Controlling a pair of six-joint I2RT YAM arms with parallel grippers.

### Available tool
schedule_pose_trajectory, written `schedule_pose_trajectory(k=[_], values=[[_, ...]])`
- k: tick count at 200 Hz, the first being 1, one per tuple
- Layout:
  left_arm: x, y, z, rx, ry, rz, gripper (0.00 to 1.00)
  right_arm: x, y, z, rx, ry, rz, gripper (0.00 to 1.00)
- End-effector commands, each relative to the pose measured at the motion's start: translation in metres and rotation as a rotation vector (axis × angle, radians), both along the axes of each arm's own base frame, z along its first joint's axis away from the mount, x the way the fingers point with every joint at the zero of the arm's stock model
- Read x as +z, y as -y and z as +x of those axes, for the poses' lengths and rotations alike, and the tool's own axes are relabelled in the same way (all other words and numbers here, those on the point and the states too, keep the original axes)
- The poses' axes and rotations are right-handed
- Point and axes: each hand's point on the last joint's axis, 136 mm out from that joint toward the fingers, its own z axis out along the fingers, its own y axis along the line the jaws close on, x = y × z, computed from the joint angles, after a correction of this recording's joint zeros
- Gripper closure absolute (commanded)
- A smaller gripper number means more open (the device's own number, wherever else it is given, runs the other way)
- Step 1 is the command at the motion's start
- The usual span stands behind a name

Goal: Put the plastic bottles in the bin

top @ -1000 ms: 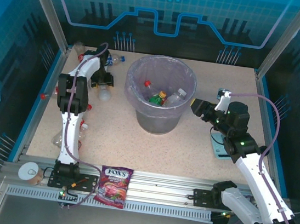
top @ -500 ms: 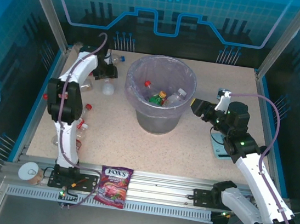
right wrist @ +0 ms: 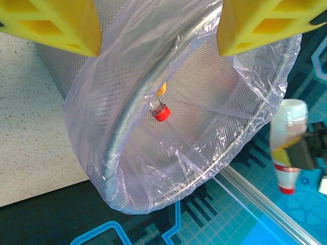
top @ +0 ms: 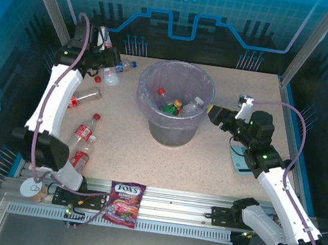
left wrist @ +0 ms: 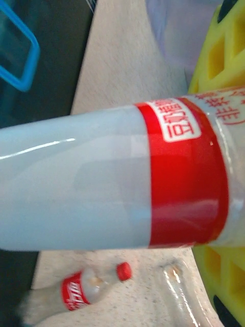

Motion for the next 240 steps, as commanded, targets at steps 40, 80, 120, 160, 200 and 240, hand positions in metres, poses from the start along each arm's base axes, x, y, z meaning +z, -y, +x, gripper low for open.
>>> schedule_pose_trajectory(k=[40, 80, 120, 160, 200, 240], values=[[0.116, 0.128, -0.050, -0.316, 0.283, -0.032, 0.56, 0.002, 0.002, 0.004, -0.024, 0.012, 0.016, 0.35], [0.115, 0.216, -0.064, -0.524, 0.298, -0.035, 0.56, 0.003, 0.005, 0.001, -0.036, 0.010, 0.016, 0.35], [0.056, 0.266, -0.056, -0.619, 0.189, 0.022, 0.53, 0.004, 0.005, -0.001, -0.033, 0.012, 0.017, 0.35], [-0.001, 0.279, -0.045, -0.617, 0.089, 0.029, 0.50, 0.003, 0.006, -0.001, -0.037, 0.011, 0.010, 0.35], [-0.033, 0.282, -0.041, -0.606, 0.022, 0.038, 0.50, -0.001, 0.002, 0.003, -0.023, 0.004, 0.009, 0.34], [-0.055, 0.283, -0.042, -0.602, -0.032, 0.036, 0.47, -0.004, 0.000, 0.006, -0.017, -0.004, 0.008, 0.34]])
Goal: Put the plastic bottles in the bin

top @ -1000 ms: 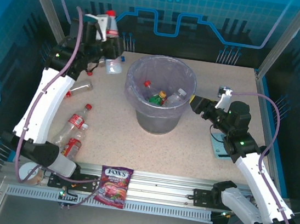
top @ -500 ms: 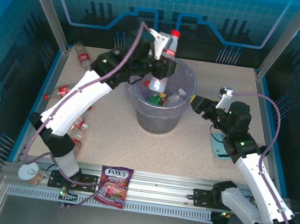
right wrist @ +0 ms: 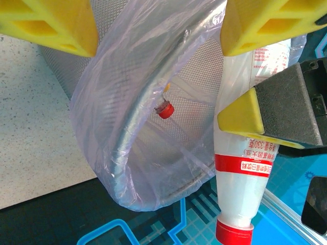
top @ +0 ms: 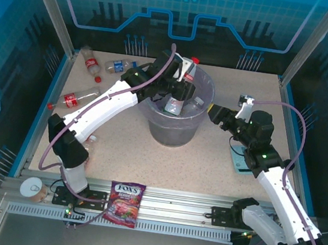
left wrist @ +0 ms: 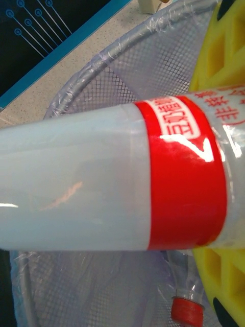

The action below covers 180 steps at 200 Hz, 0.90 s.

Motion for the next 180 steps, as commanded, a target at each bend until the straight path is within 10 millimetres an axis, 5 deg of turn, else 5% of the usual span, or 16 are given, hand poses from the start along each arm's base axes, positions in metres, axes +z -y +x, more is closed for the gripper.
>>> schedule_pose_trajectory(k=[1, 41, 100, 141, 159, 180], values=[[-0.014, 0.004, 0.003, 0.017, -0.022, -0.008, 0.47, 0.000, -0.003, 0.001, 0.008, 0.011, 0.005, 0.34], [-0.021, 0.005, 0.004, 0.020, -0.039, -0.002, 0.42, -0.002, -0.004, 0.002, 0.013, 0.008, 0.005, 0.34], [-0.010, 0.004, 0.003, 0.016, -0.029, -0.011, 0.14, 0.002, -0.004, 0.001, 0.017, 0.018, 0.008, 0.34], [0.005, 0.000, 0.004, 0.019, 0.001, -0.010, 0.11, 0.000, -0.004, 0.002, 0.019, 0.015, 0.005, 0.34], [0.019, -0.015, 0.007, 0.053, -0.009, -0.024, 0.11, 0.000, -0.005, 0.003, 0.023, 0.014, 0.007, 0.34], [0.041, -0.055, 0.010, 0.137, -0.040, -0.074, 0.10, 0.004, -0.006, 0.002, 0.026, 0.027, 0.016, 0.34]])
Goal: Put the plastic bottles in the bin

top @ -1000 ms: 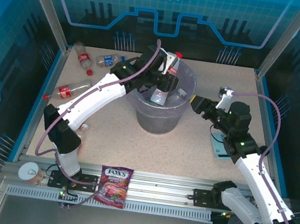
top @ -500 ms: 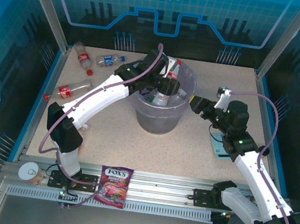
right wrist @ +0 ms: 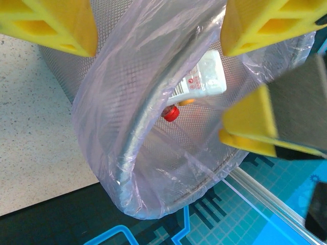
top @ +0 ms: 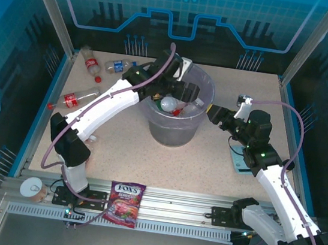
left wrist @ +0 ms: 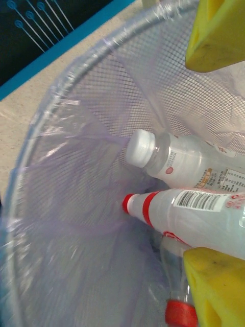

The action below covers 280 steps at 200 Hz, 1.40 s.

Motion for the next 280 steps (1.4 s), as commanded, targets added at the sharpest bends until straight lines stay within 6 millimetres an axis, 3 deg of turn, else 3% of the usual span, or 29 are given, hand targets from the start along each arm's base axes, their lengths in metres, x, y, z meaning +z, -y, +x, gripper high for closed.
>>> schedule_pose_trajectory(k=[1, 31, 55, 92, 133, 154, 178, 198, 219, 229, 250, 280], values=[[0.039, -0.047, 0.002, 0.093, -0.001, -0.056, 0.10, 0.012, -0.004, -0.001, 0.021, 0.043, 0.019, 0.34], [0.058, -0.138, 0.004, 0.314, -0.046, -0.119, 0.07, 0.012, -0.004, 0.002, 0.022, 0.050, -0.007, 0.34], [0.050, -0.212, 0.006, 0.534, -0.081, -0.180, 0.05, 0.015, -0.009, 0.004, 0.046, 0.068, 0.011, 0.34], [-0.008, -0.307, 0.014, 0.870, -0.203, -0.424, 0.04, 0.022, -0.024, 0.002, 0.122, 0.085, 0.083, 0.34], [-0.076, -0.389, 0.015, 1.303, -0.255, -0.553, 0.02, 0.020, -0.019, -0.002, 0.110, 0.086, 0.044, 0.34], [-0.107, -0.415, 0.024, 1.457, -0.321, -0.667, 0.02, 0.017, -0.013, -0.004, 0.093, 0.078, 0.016, 0.34], [-0.136, -0.439, 0.026, 1.610, -0.418, -0.543, 0.01, 0.016, -0.007, -0.006, 0.082, 0.073, 0.011, 0.33], [-0.151, -0.452, 0.027, 1.734, -0.429, -0.556, 0.03, 0.014, -0.002, -0.006, 0.069, 0.068, 0.009, 0.33], [-0.164, -0.465, 0.020, 1.856, -0.404, -0.547, 0.05, 0.014, 0.003, -0.007, 0.053, 0.063, 0.004, 0.33], [-0.170, -0.473, 0.007, 1.937, -0.401, -0.493, 0.06, 0.015, 0.005, -0.008, 0.047, 0.065, 0.004, 0.33], [-0.187, -0.475, -0.009, 2.044, -0.405, -0.517, 0.10, 0.015, 0.009, -0.009, 0.034, 0.063, -0.003, 0.33], [-0.204, -0.480, -0.013, 2.098, -0.408, -0.515, 0.11, 0.011, 0.014, -0.008, 0.017, 0.051, -0.009, 0.33]])
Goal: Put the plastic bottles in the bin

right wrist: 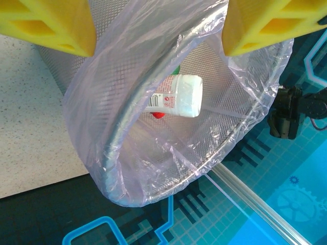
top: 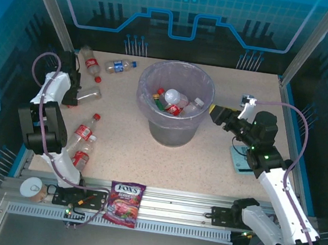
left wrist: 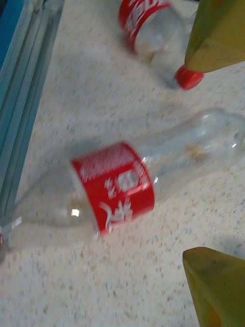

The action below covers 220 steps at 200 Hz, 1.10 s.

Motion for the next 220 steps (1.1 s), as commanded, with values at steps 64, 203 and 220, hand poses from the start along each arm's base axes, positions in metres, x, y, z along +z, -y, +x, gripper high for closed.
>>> schedule_pose_trajectory(k=[64, 203, 220], values=[[-0.037, -0.018, 0.006, 0.078, -0.086, 0.002, 0.07, -0.004, 0.009, -0.001, -0.029, -0.007, -0.020, 0.33], [-0.090, -0.009, 0.006, 0.069, -0.139, -0.060, 0.25, -0.006, 0.010, 0.000, -0.032, -0.022, -0.018, 0.33], [-0.090, -0.004, 0.005, 0.057, -0.116, -0.076, 0.29, -0.005, 0.011, 0.000, -0.036, -0.022, -0.020, 0.33]])
